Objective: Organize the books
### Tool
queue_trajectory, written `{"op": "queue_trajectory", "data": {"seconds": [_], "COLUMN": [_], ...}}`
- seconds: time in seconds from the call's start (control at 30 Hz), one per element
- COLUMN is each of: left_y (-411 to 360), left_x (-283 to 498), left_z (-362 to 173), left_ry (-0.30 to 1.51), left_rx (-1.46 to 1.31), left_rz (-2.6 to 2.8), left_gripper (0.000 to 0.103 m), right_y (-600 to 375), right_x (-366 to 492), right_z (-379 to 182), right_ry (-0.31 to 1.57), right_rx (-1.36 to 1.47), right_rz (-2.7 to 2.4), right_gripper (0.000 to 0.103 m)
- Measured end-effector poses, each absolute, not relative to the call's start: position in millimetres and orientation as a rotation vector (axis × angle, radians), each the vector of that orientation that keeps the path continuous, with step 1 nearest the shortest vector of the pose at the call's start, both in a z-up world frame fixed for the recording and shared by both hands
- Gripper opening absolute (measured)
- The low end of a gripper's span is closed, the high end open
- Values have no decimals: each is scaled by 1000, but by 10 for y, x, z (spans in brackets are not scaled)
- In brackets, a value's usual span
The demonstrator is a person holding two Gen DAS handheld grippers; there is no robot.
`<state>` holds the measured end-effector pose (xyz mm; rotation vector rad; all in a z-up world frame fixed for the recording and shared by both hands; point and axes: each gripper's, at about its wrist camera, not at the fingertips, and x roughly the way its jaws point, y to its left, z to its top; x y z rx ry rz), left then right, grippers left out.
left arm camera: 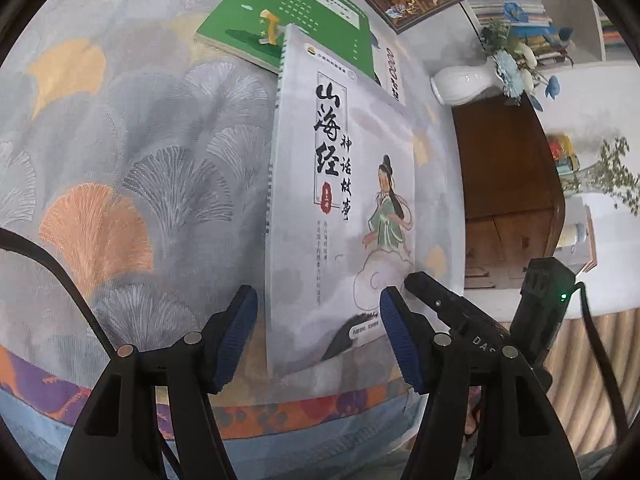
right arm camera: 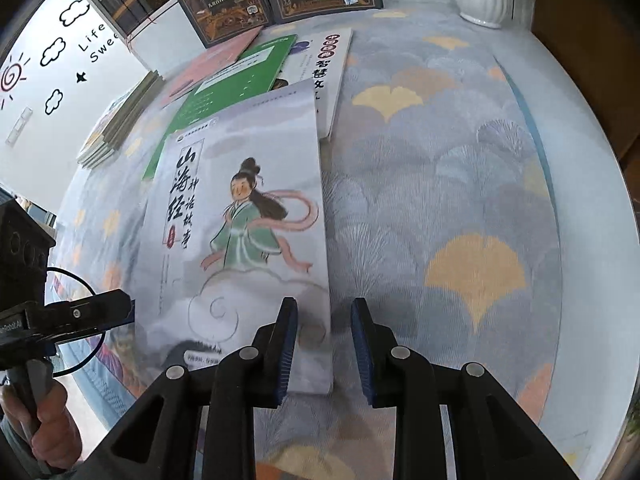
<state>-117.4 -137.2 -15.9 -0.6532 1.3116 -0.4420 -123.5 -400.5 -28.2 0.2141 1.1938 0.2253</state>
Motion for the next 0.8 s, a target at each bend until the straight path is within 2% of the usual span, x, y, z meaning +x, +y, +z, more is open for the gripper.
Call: {"op": "queue_trajectory", "data": {"seconds": [0.13,0.2,0.33,0.43,0.47,0.53,0.6,0.63,0.73,0.8], "left_y": [-1492,-1470,-1444,-1491,-1512,-1554,-1569,-1592,-1636,-1639], "left_x": [-1150,-1174,-1135,-1060,-1049,-1019,-1002,-1004,-1020,-1000], "left_z": [-63,93,349,267,226,112,1,-39,-105,-78], "left_ry": [1298,1247,1179,1207,1214,1238,1271,1283,1308,1295], "left_rx": [-627,-690,-836,-827,-780,-689,-672,-657,-690,-762], "left_rz": [-461,-528,-646,-615,-574,-499,-460,-443,-454,-477], "left_gripper": [59,53,52,52,49,35,14,13,12,12], "right_y": [-3966,-3956,-4076,-4165,-4176,-4186,-4174,-4172,-4252,-4319], "right_x": [-1313,-1329,-1338,-1317,-1324,-1333,-1332,-1329,-1319,-1309], "right_z": [-292,-292,-323,-371,-375,-381,-379,-378,-403,-426], "right_ry": [1189,1183,1191,1191,1189,1186,1185,1187,1196,1204], "right_rx": [237,231,350,439,454,469,474,480,596,657], "right_rz": [243,240,270,277,279,277,269,265,264,271], "right_gripper": [27,27,28,28,28,28,28,28,38,40]}}
